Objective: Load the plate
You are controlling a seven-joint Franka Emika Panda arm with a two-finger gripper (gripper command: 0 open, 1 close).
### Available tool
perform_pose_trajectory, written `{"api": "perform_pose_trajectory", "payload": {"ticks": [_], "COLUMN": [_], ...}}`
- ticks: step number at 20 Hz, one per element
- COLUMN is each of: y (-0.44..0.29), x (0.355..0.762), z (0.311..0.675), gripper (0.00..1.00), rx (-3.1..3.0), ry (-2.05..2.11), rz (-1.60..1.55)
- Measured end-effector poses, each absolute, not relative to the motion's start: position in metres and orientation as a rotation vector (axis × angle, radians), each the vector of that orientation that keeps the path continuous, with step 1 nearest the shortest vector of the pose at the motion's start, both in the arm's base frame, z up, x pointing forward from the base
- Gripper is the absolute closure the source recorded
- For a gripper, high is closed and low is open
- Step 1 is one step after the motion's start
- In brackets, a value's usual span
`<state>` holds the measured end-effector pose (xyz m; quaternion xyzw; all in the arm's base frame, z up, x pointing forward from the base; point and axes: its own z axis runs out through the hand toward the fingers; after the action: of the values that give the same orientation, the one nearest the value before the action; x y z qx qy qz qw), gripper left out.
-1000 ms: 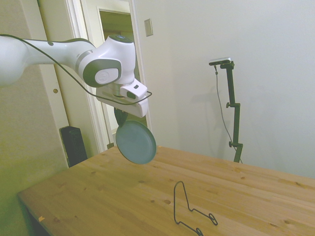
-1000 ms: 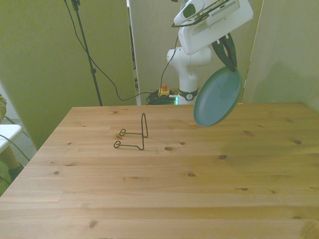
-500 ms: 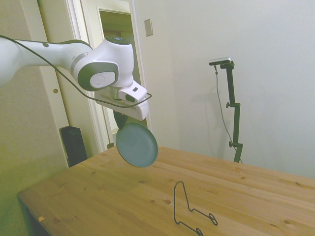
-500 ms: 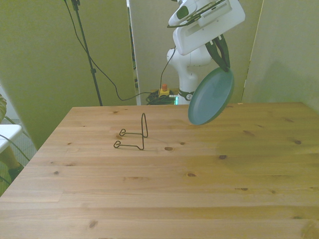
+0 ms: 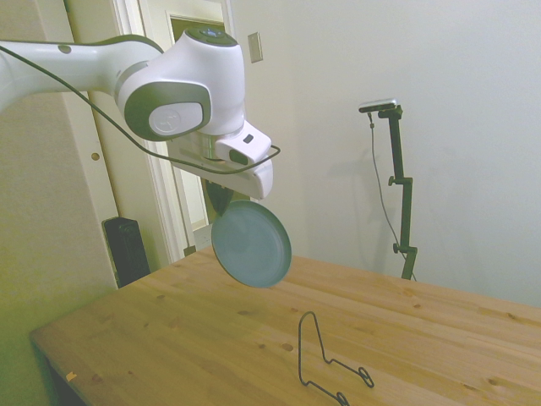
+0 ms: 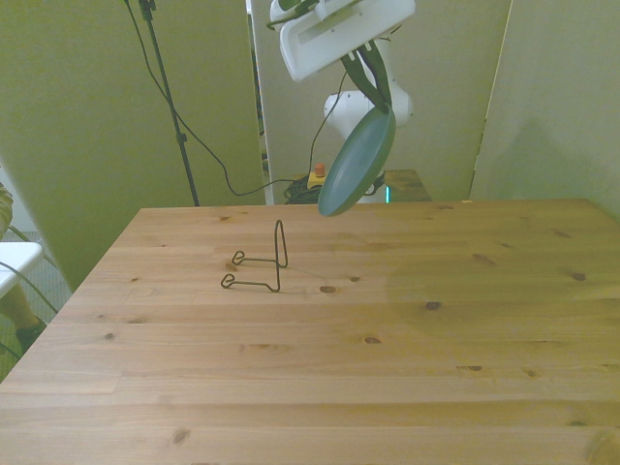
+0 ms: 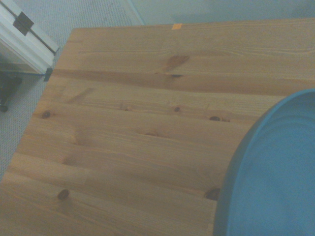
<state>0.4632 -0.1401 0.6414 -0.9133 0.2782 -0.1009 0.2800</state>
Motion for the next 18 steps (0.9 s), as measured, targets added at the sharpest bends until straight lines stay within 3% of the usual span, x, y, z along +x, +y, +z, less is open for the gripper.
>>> {"api": "perform_pose_trajectory", "payload": {"ticks": [7, 18], "y": [-0.208, -0.291], "x": [0.442, 0.458], "z": [0.645, 0.637], "gripper": [1.0, 1.0], "rx": [-2.388, -2.32], "ry": [0.735, 0.771], "rz": [-0.274, -0.233]}}
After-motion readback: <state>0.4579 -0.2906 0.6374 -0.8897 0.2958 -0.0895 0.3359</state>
